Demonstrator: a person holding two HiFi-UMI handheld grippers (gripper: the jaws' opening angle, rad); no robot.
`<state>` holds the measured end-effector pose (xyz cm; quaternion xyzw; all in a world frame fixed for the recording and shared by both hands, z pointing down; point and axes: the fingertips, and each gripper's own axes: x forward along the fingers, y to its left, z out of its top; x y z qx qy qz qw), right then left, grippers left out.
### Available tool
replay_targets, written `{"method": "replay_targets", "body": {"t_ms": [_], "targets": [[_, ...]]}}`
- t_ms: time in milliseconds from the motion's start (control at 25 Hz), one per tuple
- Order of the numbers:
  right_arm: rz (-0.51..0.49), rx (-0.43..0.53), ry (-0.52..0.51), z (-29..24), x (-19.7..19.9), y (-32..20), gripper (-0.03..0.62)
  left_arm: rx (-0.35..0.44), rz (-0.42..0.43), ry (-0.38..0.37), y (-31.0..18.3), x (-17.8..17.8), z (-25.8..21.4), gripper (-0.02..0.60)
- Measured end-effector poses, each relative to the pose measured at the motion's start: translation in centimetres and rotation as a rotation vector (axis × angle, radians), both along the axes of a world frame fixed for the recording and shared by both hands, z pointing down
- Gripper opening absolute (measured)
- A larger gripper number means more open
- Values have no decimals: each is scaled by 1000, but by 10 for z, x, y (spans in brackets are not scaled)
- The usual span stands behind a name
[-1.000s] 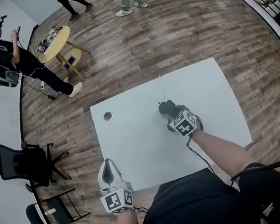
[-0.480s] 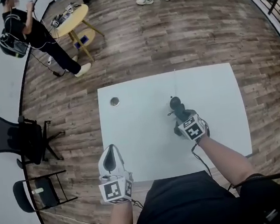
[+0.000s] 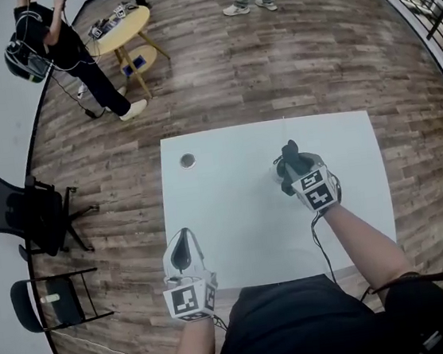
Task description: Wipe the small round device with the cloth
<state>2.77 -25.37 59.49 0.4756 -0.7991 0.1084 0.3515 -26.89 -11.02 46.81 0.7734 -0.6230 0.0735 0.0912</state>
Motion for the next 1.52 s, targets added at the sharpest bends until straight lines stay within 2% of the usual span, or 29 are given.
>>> {"method": "replay_targets", "body": {"t_ms": [160,360,840,1280,1400,1520], "targets": [[-16,-30,64,7,-3,-10,112,-6,-20,6,4,-10,3,5],[-33,-85,90,22,-15,-8,114,-15,-47,12,5,-23,8,5],[-130,-65,180,33,-42,0,114,-17,-56,16,5,-27,13,5],[-179,-69,132,46,-65,11,113,-29,-76,-12,15,-33,11,5],[-199,-102,124,59,-71,22,112,-31,-83,-23,19,-35,10,5],[-172,-163,81,76,-69,31,113,-38,-83,-41,22,-35,9,5]]}}
